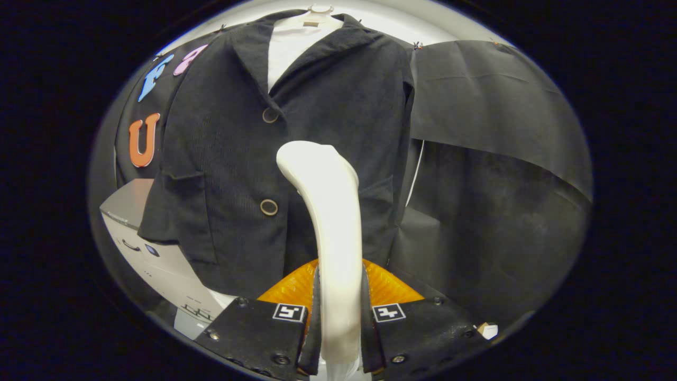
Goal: Iron the clothes twice with a garment steamer, once on the left side and once on the right side.
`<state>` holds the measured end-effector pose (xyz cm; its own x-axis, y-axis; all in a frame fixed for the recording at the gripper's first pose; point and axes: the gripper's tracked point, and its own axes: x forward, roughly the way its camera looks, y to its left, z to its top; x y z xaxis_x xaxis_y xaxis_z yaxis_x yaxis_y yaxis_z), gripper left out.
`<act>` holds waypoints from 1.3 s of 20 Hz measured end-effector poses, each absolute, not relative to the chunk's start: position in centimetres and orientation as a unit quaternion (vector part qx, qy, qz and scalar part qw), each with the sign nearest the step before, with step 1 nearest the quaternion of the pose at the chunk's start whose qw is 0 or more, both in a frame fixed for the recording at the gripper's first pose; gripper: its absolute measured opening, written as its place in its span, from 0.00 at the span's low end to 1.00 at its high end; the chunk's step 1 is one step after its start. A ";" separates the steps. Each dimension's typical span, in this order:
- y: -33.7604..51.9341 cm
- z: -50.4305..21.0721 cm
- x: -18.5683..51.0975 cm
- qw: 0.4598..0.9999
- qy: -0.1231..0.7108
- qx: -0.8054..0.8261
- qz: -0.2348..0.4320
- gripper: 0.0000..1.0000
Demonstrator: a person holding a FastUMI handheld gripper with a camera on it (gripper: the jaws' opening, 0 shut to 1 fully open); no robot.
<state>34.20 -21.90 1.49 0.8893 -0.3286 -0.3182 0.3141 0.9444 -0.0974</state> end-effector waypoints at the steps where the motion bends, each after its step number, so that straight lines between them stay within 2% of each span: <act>1: -21.8 1.2 34.1 0.971 0.168 -0.023 -0.166 0.33; 15: -20.9 -6.8 32.5 0.960 0.224 -0.014 -0.168 0.33; 26: -20.5 -7.2 32.2 0.962 0.230 0.023 -0.147 0.33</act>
